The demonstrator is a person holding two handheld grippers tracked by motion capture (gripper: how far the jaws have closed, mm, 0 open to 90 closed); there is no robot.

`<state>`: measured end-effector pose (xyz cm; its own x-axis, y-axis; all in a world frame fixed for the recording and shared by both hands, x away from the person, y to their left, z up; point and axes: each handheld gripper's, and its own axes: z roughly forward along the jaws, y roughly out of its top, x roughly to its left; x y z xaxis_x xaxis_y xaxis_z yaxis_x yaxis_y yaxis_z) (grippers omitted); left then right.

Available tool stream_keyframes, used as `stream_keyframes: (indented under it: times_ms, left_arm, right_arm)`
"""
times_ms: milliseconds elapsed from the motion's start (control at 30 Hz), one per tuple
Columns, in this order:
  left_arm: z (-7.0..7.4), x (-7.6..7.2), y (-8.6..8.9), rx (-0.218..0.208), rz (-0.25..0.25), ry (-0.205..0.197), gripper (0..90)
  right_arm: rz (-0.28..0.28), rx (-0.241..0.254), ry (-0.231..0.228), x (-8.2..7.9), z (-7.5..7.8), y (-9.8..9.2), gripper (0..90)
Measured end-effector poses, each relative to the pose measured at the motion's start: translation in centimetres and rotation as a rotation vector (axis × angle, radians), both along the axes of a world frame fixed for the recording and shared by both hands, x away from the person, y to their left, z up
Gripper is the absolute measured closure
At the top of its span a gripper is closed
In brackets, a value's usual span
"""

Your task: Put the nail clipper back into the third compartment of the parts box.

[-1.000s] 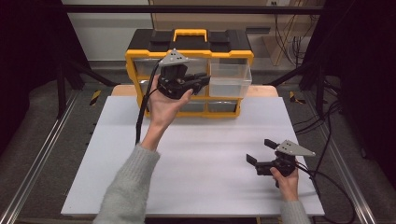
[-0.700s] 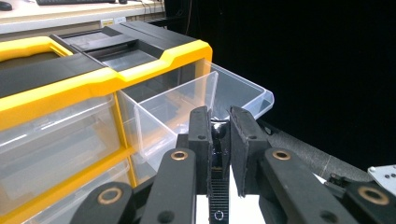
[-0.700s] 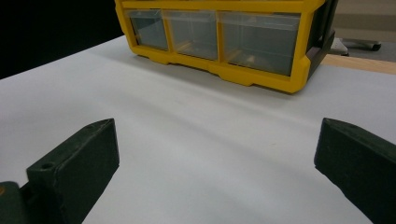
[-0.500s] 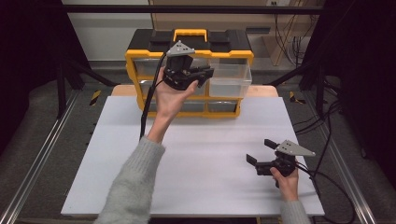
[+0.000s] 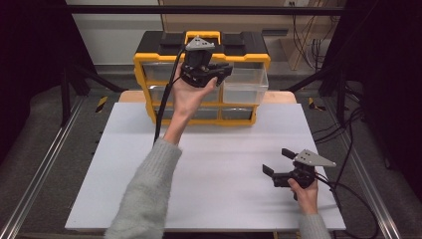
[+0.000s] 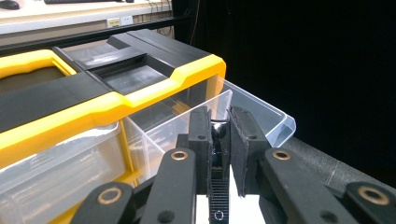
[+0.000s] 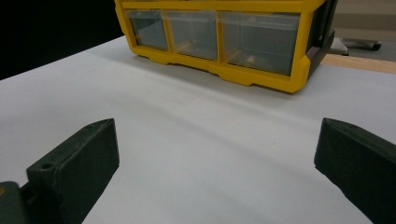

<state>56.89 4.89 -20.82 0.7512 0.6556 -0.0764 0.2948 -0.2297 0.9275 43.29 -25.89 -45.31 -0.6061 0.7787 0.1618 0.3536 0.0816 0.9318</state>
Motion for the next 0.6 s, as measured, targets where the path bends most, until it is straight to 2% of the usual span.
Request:
stream_keyframes:
  times_ms: [267,600]
  left_arm:
    - [0.3,0.8,-0.9,0.009,0.013,0.003,79.0]
    - [0.1,1.9,-2.2,0.023,0.005,0.005,79.0]
  right_arm:
    - [0.003,0.0,0.0,0.0,0.0,0.0,0.4]
    - [0.002,0.001,-0.001,0.0,-0.1,-0.1,0.4]
